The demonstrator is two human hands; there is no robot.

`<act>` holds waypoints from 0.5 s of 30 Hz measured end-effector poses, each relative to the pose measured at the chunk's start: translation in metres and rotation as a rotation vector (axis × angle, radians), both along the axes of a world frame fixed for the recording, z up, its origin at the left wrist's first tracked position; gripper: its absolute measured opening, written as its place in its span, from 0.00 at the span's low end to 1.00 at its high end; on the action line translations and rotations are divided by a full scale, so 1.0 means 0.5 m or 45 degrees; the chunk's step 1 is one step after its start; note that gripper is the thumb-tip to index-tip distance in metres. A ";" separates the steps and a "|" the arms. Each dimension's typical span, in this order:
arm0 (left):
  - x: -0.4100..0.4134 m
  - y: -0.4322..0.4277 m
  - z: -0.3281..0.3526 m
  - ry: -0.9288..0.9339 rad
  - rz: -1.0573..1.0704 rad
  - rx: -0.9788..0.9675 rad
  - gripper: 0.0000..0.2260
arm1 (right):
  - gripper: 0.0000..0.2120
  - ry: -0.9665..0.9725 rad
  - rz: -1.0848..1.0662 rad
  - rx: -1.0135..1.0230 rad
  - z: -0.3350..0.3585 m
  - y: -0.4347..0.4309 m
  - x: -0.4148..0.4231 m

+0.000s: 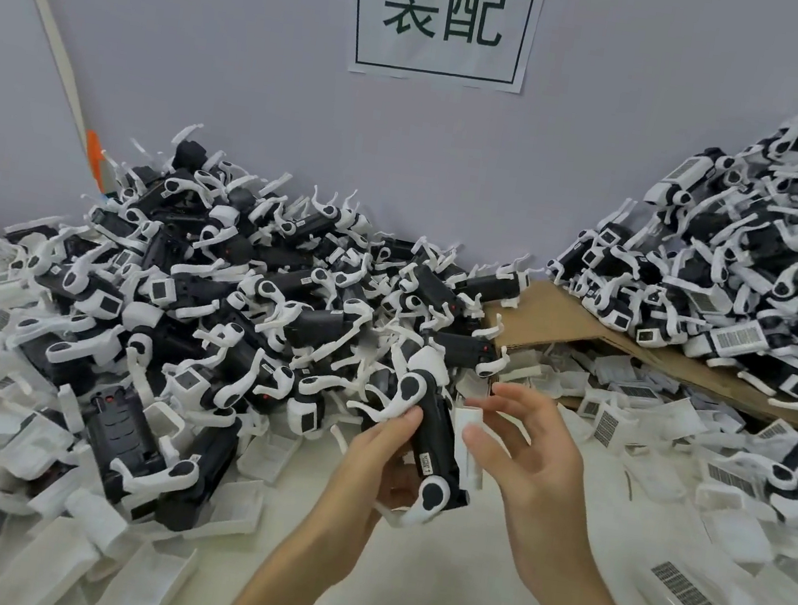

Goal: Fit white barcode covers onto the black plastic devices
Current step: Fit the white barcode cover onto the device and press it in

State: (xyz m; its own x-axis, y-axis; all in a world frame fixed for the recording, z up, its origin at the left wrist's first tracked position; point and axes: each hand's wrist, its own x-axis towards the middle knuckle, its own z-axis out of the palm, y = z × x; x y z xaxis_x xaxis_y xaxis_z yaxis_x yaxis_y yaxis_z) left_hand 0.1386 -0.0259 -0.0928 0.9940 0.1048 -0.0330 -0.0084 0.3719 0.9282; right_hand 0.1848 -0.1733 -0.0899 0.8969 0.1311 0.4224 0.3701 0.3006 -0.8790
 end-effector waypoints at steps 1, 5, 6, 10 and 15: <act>-0.001 -0.001 0.000 -0.002 -0.013 0.006 0.21 | 0.23 0.021 -0.013 0.004 -0.001 0.001 0.000; 0.000 -0.005 -0.005 -0.035 -0.050 0.047 0.20 | 0.20 0.075 -0.044 0.007 -0.001 0.005 -0.003; 0.000 -0.006 -0.005 -0.038 -0.055 0.051 0.20 | 0.18 0.077 -0.049 -0.004 -0.002 0.006 -0.003; -0.003 -0.006 -0.007 -0.073 -0.074 0.062 0.24 | 0.12 0.082 -0.031 -0.064 -0.005 0.008 -0.007; -0.001 -0.002 -0.007 -0.084 -0.096 0.094 0.24 | 0.10 0.083 -0.029 -0.077 -0.001 0.010 -0.012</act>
